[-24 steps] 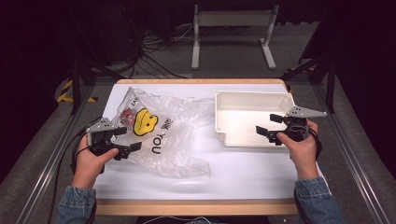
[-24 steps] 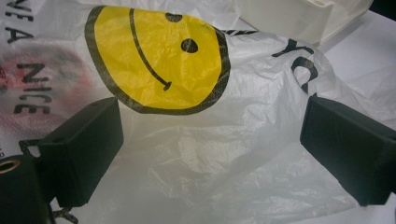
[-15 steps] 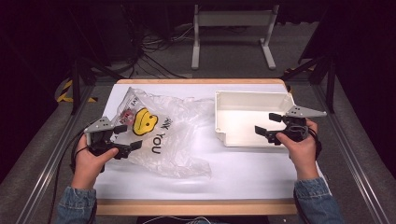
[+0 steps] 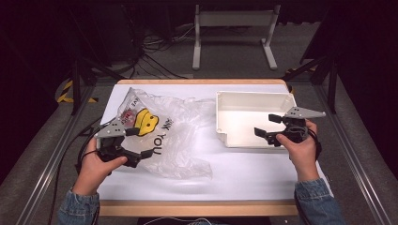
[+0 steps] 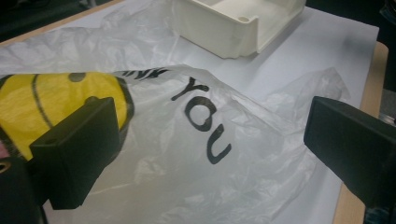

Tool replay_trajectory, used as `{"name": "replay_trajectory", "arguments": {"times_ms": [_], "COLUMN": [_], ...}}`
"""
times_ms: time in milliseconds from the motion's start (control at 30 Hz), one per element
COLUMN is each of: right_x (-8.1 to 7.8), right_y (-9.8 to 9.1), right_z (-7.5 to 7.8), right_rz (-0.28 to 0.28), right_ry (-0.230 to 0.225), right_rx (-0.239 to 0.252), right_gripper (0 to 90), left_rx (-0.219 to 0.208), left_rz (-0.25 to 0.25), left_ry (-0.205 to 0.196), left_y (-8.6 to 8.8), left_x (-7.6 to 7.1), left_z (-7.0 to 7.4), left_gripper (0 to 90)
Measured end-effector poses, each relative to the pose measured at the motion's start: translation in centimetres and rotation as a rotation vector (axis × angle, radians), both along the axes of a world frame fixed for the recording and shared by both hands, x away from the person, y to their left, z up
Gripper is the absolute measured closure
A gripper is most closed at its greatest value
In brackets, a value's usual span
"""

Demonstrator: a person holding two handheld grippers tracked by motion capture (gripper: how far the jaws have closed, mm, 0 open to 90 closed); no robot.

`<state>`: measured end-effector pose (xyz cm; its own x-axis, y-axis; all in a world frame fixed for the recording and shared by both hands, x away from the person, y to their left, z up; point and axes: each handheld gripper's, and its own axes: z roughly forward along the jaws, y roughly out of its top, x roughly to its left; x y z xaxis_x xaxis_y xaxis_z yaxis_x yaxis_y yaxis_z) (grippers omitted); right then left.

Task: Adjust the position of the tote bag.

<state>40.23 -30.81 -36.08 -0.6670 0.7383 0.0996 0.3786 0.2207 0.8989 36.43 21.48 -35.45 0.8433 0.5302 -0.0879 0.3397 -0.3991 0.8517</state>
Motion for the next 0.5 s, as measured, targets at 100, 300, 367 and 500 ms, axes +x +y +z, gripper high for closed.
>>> {"name": "replay_trajectory", "arguments": {"times_ms": [100, 300, 367, 500], "right_x": [0.0, 0.1, 0.1, 0.1], "right_y": [0.1, 0.3, 0.3, 0.4], "right_z": [0.0, -0.2, -0.2, -0.2], "right_rz": [0.005, 0.011, 0.012, 0.017], "right_ry": [0.004, 0.015, 0.014, 0.014], "right_rx": [-0.002, -0.009, -0.010, -0.011], "right_gripper": [10.1, 9.6, 9.5, 9.3], "left_rx": [0.018, 0.063, 0.080, 0.135], "left_rz": [-0.041, -0.081, -0.078, -0.049], "left_ry": [0.011, 0.023, 0.008, -0.040], "left_y": [-0.6, -2.1, -2.4, -3.3], "left_x": [-0.2, -0.2, -0.2, -0.1], "left_z": [0.0, -0.7, -0.8, -1.0], "left_gripper": [4.1, 3.6, 3.6, 2.9]}}
